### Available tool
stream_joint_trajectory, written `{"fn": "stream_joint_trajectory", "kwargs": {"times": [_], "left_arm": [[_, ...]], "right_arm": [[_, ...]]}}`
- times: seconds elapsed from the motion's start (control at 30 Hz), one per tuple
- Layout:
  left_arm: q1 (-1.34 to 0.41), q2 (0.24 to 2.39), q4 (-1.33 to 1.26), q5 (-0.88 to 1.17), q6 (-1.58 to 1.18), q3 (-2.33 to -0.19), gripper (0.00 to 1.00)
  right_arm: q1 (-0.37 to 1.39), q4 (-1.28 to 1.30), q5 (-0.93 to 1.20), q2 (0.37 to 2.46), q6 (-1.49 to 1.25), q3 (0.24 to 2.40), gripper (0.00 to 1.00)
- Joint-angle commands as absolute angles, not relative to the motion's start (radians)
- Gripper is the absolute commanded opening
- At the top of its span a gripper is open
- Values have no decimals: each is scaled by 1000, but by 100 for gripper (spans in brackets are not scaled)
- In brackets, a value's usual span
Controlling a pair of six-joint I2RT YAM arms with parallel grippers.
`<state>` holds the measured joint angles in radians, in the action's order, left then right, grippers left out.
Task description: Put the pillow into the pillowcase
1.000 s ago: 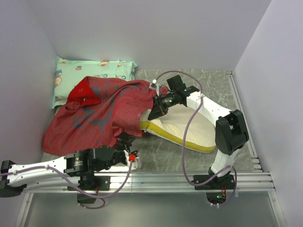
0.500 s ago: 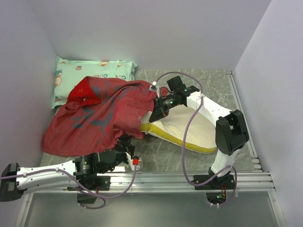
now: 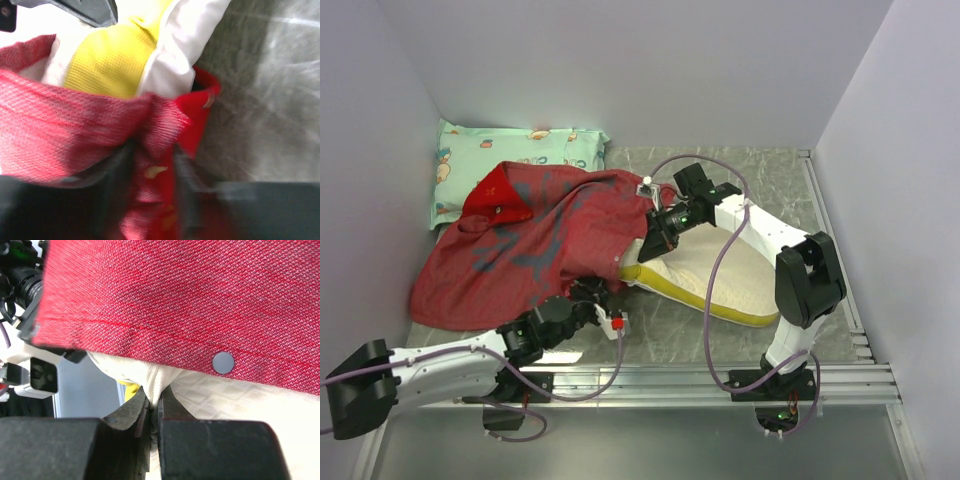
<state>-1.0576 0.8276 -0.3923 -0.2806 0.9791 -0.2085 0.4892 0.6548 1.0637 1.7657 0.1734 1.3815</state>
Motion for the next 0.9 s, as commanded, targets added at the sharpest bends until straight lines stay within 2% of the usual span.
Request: {"fn": "stream_joint_trajectory", "kwargs": {"times": [0.0,0.03,0.07,0.17,0.23,0.43,0.57,0.77,0.8,0.83,0.87], "left_arm": [[-1009,896,-497,-215,999,-277,23],[-1009,899,-471,-174,990,-296,1],[-1011,884,-387,-138,962,-337,0],[-1046,816,-229,18,917,-389,0],[-1144,804,-161,63,885,-422,0],[-1373,896,-63,91,724,-601,0],[-1407,1024,-55,161,661,-701,0],[-1407,1088,-45,224,588,-651,0],[-1405,1078,-25,212,571,-644,1],[-1404,1066,-6,197,516,-644,7],[-1404,1039,70,178,479,-670,14]], "right_arm": [[482,677,1155,1729,172,1397,0],[482,652,1154,1730,163,1396,0],[483,638,1149,1730,137,1394,0],[482,534,1123,1735,50,1381,0],[486,449,1109,1746,2,1376,0],[518,226,1022,1749,-201,1341,0],[540,100,985,1753,-335,1296,0],[561,-149,966,1772,-466,1062,0],[560,-146,995,1775,-451,1034,0],[557,-77,1008,1770,-424,1031,0],[554,-33,1018,1760,-357,1032,20]]}}
